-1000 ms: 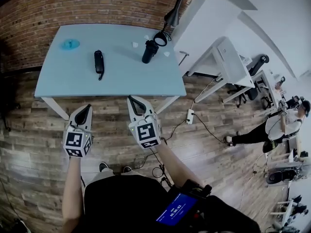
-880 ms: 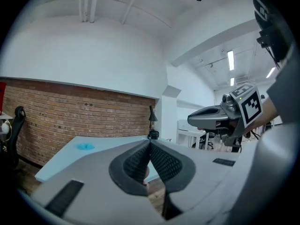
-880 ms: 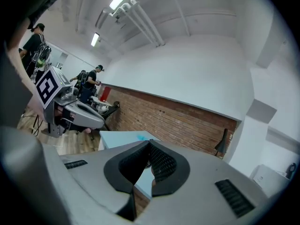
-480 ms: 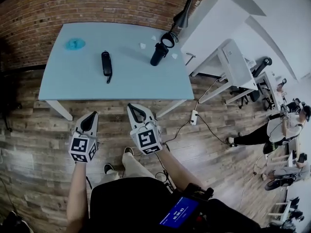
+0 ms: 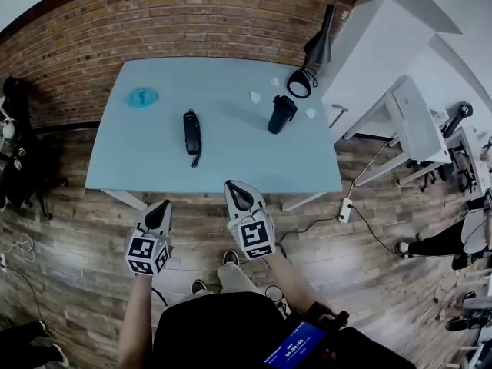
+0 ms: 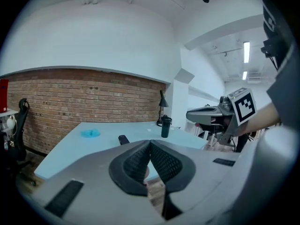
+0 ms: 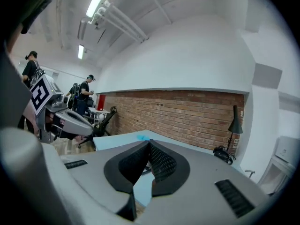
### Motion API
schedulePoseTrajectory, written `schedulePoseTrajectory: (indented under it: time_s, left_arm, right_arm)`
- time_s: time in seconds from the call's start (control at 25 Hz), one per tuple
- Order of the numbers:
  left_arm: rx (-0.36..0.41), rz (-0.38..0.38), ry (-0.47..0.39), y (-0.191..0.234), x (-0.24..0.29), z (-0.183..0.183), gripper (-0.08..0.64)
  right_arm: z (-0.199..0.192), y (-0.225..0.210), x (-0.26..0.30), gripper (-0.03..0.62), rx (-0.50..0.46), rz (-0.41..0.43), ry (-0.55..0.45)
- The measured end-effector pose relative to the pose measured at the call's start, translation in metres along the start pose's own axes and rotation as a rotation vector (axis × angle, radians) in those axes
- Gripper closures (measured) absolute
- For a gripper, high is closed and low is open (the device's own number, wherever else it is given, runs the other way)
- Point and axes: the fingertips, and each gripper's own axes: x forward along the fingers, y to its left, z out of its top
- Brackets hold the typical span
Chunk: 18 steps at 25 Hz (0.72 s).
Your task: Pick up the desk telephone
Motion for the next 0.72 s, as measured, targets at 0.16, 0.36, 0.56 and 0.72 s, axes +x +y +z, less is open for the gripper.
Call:
schedulePoseTrajectory:
  time_s: [0.16,0.36,0.56,0.72]
  left_arm:
    - [0.005,0.031,0.039,-0.007,0.024,0.001,0.543]
    - [-0.054,0.076,0.088,-0.014,0.035,-0.014,0.543]
    - [-0.055,0.084,0.146,-0.005,0.046,-0.031,0.543]
    - [-0.079,0.075,0.170,0.007,0.060,-0.042,0.543]
  right_arm:
    - [-0.013,-0.035,0.011,0.578,0.066,0.011,-0.008]
    - [-0.032,-0.064,0.015,0.578,0.124,0.018,-0.015]
    - [-0.051,-0.076,0.023,0.578,0.170,0.013,-0.002]
    - [-0.055,-0.084,0.036,0.578,0.196,0.000,0.016]
